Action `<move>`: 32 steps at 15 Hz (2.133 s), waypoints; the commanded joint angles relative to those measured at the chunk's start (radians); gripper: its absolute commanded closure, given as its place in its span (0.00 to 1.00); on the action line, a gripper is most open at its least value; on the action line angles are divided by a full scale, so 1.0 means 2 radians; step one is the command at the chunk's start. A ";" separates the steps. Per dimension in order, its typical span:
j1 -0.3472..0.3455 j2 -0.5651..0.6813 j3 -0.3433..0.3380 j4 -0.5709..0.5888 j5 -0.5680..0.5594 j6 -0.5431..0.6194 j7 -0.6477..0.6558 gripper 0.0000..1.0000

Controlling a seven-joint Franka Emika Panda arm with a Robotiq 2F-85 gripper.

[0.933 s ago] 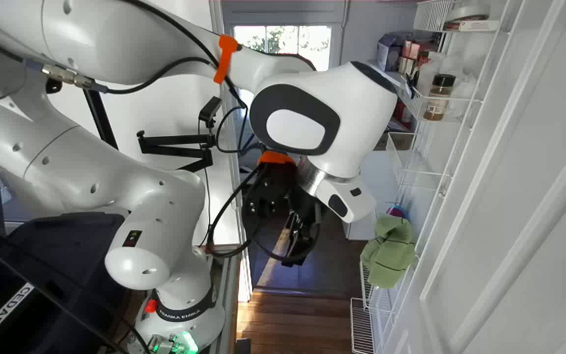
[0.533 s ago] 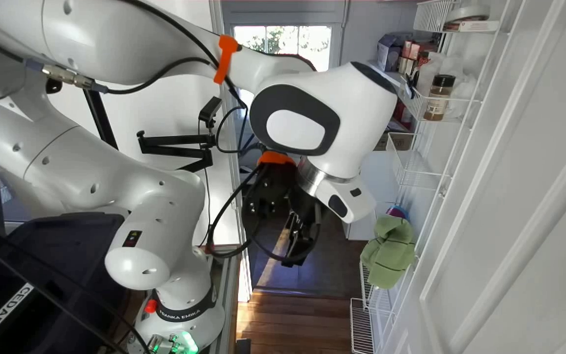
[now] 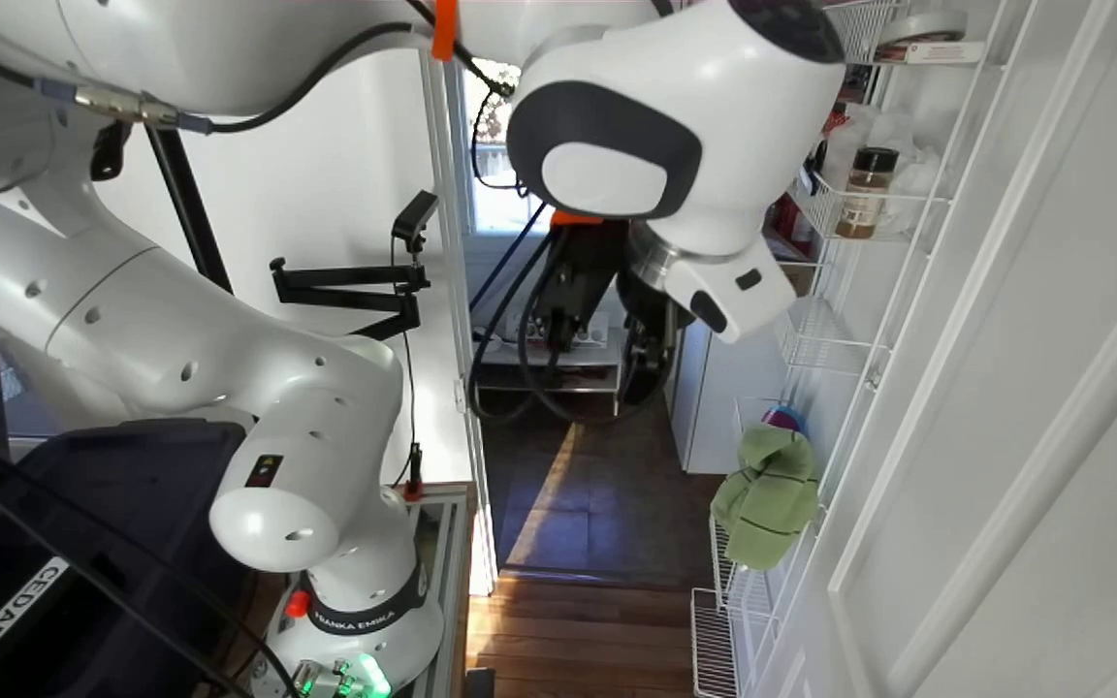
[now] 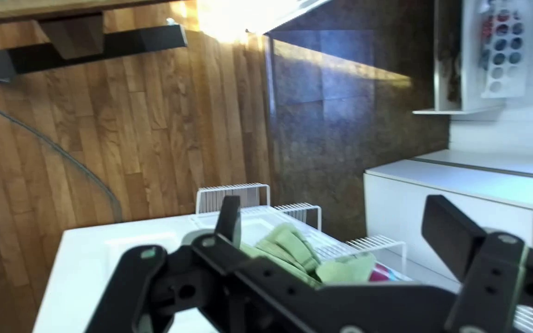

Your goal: Take the book off of the top shelf and place it on the empty shelf

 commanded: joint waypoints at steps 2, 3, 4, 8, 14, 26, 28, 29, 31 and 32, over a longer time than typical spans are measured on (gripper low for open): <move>0.013 0.038 -0.013 0.079 0.117 0.010 0.011 0.00; 0.013 0.044 -0.013 0.089 0.142 0.019 0.007 0.00; 0.012 0.049 -0.010 0.098 0.169 0.033 0.003 0.00; 0.018 0.075 -0.001 0.125 0.280 0.099 -0.027 0.00; 0.039 0.120 0.019 0.166 0.446 0.193 -0.144 0.00; 0.027 0.148 0.016 0.181 0.533 0.195 -0.198 0.00; 0.026 0.170 0.020 0.197 0.562 0.194 -0.223 0.00; 0.026 0.181 0.021 0.205 0.574 0.194 -0.235 0.00; 0.025 0.206 0.026 0.226 0.598 0.196 -0.258 0.00; 0.025 0.216 0.027 0.235 0.610 0.196 -0.266 0.00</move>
